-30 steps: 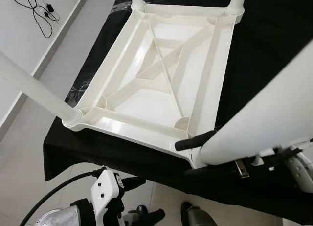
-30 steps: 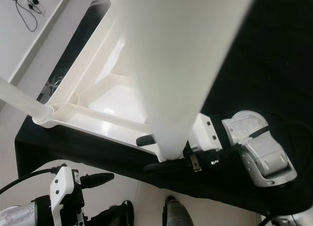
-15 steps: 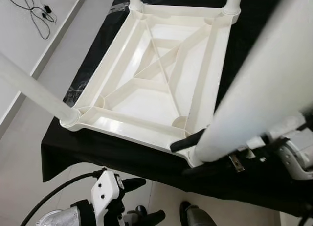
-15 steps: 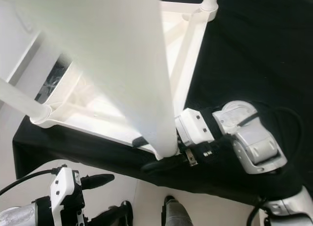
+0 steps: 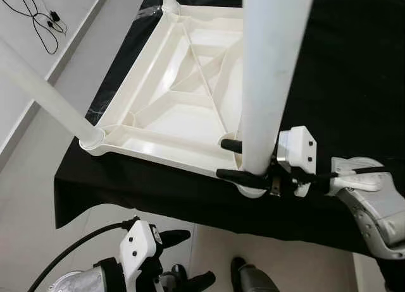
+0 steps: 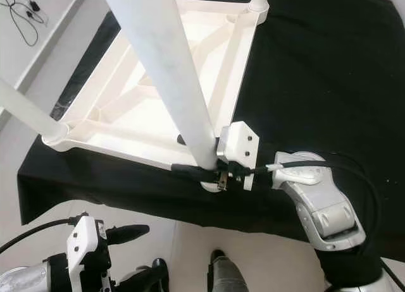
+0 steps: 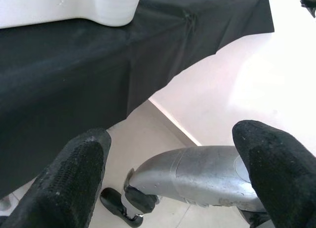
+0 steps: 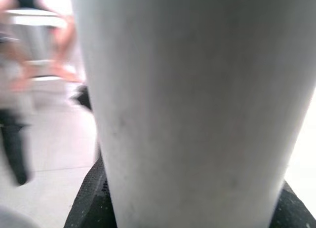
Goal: Building children table
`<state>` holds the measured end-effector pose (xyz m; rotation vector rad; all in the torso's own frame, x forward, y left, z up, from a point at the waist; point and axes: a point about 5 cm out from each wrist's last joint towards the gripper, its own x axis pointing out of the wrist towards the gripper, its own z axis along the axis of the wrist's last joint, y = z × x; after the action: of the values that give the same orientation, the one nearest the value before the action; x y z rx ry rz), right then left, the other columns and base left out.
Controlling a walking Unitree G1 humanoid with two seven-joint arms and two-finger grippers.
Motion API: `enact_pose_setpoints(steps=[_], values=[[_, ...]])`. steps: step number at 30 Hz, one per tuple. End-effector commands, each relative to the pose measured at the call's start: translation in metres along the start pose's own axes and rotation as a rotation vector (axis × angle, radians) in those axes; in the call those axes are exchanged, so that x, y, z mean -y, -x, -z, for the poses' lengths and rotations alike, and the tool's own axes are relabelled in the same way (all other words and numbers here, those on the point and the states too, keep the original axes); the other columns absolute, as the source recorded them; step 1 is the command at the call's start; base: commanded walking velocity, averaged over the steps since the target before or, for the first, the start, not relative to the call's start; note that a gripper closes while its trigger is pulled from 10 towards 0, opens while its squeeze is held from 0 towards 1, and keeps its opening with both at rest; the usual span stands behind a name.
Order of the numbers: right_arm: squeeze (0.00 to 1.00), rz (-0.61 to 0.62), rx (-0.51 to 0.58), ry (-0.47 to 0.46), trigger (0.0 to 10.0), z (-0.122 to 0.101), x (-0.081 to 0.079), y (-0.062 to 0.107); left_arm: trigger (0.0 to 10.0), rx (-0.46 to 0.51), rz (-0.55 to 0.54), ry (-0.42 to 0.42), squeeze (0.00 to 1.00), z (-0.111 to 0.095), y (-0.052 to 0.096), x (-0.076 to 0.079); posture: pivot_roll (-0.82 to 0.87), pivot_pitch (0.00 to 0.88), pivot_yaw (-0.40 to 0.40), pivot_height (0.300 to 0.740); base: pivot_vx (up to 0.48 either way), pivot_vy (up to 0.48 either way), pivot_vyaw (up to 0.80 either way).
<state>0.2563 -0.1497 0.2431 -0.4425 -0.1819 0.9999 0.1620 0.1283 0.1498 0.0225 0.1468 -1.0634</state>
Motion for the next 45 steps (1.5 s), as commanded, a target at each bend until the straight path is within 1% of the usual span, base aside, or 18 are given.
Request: enact_pose_setpoints(steps=[1,3,4,6,7,8,13,17,25,31,34,35,36,37,40,41,42,45], values=[[0.0,0.201,-0.252,-0.206,10.0,0.049,-0.007,0.01,10.0,-0.007,0.006,0.031,0.0,0.005,0.0,0.003,-0.04,0.389,0.094,0.74,0.0,0.0,0.0],[0.0,0.201,-0.252,-0.206,10.0,0.049,-0.007,0.01,10.0,-0.007,0.006,0.031,0.0,0.005,0.0,0.003,-0.04,0.389,0.094,0.74,0.0,0.0,0.0],[0.0,0.311,-0.284,-0.221,10.0,0.053,-0.009,0.013,10.0,-0.008,0.008,0.032,0.0,0.005,0.0,0.003,-0.05,0.39,0.094,0.74,0.0,0.0,0.0],[0.0,0.311,-0.284,-0.221,10.0,0.053,-0.009,0.013,10.0,-0.008,0.008,0.032,0.0,0.005,0.0,0.003,-0.05,0.39,0.094,0.74,0.0,0.0,0.0],[0.0,0.528,-0.308,-0.285,10.0,0.06,-0.019,0.014,10.0,-0.013,0.016,0.034,0.0,0.006,0.001,0.003,-0.05,0.385,0.109,0.74,0.0,0.0,0.0],[0.0,0.578,-0.306,-0.306,10.0,0.061,-0.024,0.012,10.0,-0.016,0.019,0.035,0.0,0.006,0.001,0.003,-0.05,0.385,0.111,0.74,0.0,0.0,0.0],[0.0,0.67,-0.302,-0.314,10.0,0.061,-0.024,0.009,10.0,-0.02,0.022,0.036,0.0,0.006,0.002,0.003,-0.04,0.384,0.111,0.74,0.0,0.0,0.0],[0.0,0.752,-0.272,-0.313,10.0,0.057,-0.015,0.008,10.0,-0.024,0.019,0.033,0.0,0.007,0.003,0.004,-0.03,0.378,0.11,0.74,0.0,0.0,0.0],[0.0,0.747,-0.239,-0.341,10.0,0.054,-0.021,0.0,10.0,-0.028,0.017,0.031,0.0,0.007,0.004,0.005,-0.02,0.372,0.112,0.74,0.0,0.0,0.0],[0.0,0.806,-0.217,-0.368,10.0,0.057,-0.006,0.003,10.0,-0.031,0.019,0.029,0.0,0.007,0.004,0.005,-0.03,0.364,0.112,0.74,0.0,0.0,0.0],[0.0,0.781,-0.101,-0.432,10.0,0.048,0.004,-0.001,10.0,-0.03,0.019,0.027,0.0,0.007,0.003,0.005,-0.02,0.364,0.111,0.74,0.0,0.0,0.0],[0.0,0.781,-0.101,-0.432,10.0,0.048,0.004,-0.001,10.0,-0.03,0.019,0.027,0.0,0.007,0.003,0.005,-0.02,0.364,0.111,0.74,0.0,0.0,0.0],[0.0,0.732,-0.038,-0.45,10.0,0.042,0.007,-0.004,10.0,-0.029,0.017,0.025,0.0,0.007,0.002,0.004,-0.02,0.364,0.11,0.74,0.0,0.0,0.0],[0.0,0.732,-0.038,-0.45,10.0,0.042,0.007,-0.004,10.0,-0.029,0.017,0.025,0.0,0.007,0.002,0.004,-0.02,0.364,0.11,0.74,0.0,0.0,0.0],[0.0,0.623,0.038,-0.446,10.0,0.033,0.009,-0.008,10.0,-0.027,0.014,0.023,0.0,0.006,0.002,0.004,-0.02,0.366,0.106,0.74,0.0,0.0,0.0],[0.0,0.551,0.061,-0.43,10.0,0.03,0.009,-0.008,10.0,-0.026,0.011,0.022,0.0,0.006,0.001,0.004,-0.02,0.367,0.104,0.74,0.0,0.0,0.0],[0.0,0.462,0.074,-0.371,10.0,0.027,0.009,-0.008,10.0,-0.024,0.008,0.021,0.0,0.006,0.001,0.003,-0.02,0.367,0.104,0.74,0.0,0.0,0.0],[0.0,0.391,0.064,-0.3,10.0,0.025,0.011,-0.007,10.0,-0.022,0.004,0.018,0.0,0.006,0.001,0.003,-0.01,0.367,0.101,0.74,0.0,0.0,0.0]])
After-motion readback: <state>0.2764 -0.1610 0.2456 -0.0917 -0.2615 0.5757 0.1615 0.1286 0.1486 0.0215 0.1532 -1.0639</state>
